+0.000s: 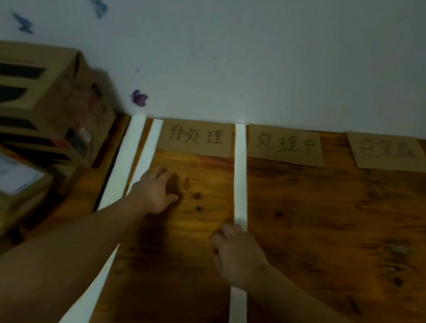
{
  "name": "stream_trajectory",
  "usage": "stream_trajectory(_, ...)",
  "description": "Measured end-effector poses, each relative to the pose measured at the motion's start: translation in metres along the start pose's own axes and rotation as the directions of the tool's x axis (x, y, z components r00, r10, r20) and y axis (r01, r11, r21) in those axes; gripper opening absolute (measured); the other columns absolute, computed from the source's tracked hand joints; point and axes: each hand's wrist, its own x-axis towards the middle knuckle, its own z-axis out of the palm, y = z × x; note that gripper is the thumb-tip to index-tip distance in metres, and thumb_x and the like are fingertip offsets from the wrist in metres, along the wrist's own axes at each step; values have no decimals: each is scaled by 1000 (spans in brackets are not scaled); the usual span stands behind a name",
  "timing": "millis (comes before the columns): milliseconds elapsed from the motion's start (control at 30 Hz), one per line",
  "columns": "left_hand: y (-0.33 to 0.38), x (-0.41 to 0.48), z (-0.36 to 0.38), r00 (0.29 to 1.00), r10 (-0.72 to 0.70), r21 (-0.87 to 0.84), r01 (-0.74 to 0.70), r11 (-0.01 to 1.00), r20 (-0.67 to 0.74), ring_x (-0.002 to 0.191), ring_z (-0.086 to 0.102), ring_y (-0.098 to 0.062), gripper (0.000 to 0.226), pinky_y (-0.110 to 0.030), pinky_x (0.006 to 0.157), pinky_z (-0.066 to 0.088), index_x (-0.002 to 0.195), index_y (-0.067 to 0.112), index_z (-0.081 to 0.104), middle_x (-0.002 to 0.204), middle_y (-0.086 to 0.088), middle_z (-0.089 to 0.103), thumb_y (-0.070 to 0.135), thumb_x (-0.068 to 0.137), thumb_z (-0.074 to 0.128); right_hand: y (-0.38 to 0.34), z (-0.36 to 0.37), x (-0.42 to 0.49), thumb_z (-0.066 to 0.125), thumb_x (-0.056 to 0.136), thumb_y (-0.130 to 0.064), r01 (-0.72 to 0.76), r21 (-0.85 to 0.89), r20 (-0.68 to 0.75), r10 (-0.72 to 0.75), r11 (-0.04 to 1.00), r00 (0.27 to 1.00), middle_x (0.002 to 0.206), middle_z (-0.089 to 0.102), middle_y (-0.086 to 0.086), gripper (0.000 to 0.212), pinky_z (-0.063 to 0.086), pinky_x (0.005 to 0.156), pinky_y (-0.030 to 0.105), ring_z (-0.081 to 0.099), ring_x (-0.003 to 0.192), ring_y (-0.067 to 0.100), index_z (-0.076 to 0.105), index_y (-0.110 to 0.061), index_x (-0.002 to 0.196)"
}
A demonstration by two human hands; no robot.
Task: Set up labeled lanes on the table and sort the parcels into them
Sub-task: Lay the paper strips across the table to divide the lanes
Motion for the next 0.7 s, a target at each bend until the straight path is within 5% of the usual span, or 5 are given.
stream_trajectory(233,-92,-65,35,995,-103,54,102,993,13,119,45,-30,66,-35,97,40,138,10,36,133,-13,41,41,86,61,-111,20,36,51,95,-32,-100,303,129,64,948,990,136,45,12,47,34,103,32,39,128,29,45,-10,136)
stream_trajectory(333,-102,-74,49,993,-110,6,110,994,-33,119,45,-29,62,-33,96,40,135,9,38,135,-12,38,38,86,63,-158,37,40,51,96,-25,-240,521,194,160,819,968,131,55,12,35,37,92,24,51,119,26,55,-8,126)
stream_trajectory(467,-101,-71,54,986,-154,-216,136,967,-66,115,52,-29,54,-31,92,44,129,8,42,130,-14,47,25,84,68,-189,55,43,48,98,-24,-421,636,305,290,647,907,134,51,7,35,46,89,31,54,114,25,49,-11,130)
stream_trajectory(600,-91,-68,59,959,-279,-388,243,889,-39,107,59,-29,35,-29,79,48,119,5,51,119,-14,58,11,86,63,-200,55,37,51,98,-30,-521,721,356,400,457,844,135,49,3,46,50,59,20,61,90,15,41,-18,140)
stream_trajectory(700,-92,-66,58,945,-324,-378,285,881,-41,106,58,-29,33,-30,78,49,113,4,56,118,-15,58,16,84,66,-195,56,28,53,96,-35,-551,732,365,452,401,814,139,47,2,53,53,75,25,60,93,12,36,-21,144)
